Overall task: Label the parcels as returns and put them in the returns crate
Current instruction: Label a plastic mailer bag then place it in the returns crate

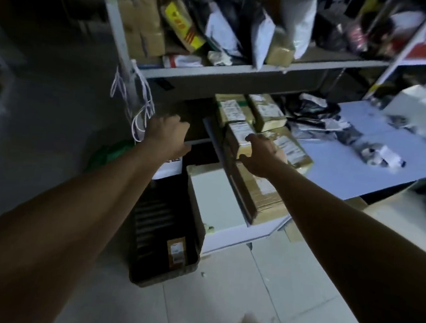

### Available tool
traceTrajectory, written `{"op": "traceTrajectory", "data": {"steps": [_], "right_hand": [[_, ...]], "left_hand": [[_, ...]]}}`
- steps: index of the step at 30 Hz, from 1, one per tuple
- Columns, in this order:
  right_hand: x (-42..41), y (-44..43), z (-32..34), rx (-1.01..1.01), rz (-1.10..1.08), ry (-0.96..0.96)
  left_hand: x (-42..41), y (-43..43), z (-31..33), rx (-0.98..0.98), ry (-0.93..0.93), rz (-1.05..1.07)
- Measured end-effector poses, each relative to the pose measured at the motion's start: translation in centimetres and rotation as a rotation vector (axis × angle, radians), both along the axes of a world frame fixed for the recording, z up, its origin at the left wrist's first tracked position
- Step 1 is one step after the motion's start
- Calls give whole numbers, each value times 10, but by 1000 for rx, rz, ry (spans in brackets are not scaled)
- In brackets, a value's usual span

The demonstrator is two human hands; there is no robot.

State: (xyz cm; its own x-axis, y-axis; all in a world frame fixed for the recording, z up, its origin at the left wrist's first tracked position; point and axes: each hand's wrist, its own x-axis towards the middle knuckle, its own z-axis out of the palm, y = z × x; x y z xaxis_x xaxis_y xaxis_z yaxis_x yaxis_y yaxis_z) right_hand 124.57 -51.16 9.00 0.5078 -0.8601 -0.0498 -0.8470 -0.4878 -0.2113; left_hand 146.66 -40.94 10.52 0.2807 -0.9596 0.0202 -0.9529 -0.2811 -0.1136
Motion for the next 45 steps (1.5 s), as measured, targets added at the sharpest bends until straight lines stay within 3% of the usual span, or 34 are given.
{"op": "traceTrajectory", "data": {"steps": [10, 17, 26, 33, 38, 45], "right_hand": [[-190, -146, -4, 10, -38, 75], [-267, -270, -6, 43, -29, 51], [-265, -437, -29, 69, -35, -21], [-219, -559, -70, 220, -206, -341], [-201, -605, -104, 363, -334, -499], [-198, -633, -129, 457, -309, -651]], "left_hand": [[-199, -161, -9, 119, 5, -20], [-273, -269, -16, 112, 14, -11], [-275, -436, -42, 15, 278, 72], [-239, -557, -80, -132, 518, 218], [-242, -610, -103, -200, 860, 327], [-258, -630, -123, -337, 893, 392]]}}
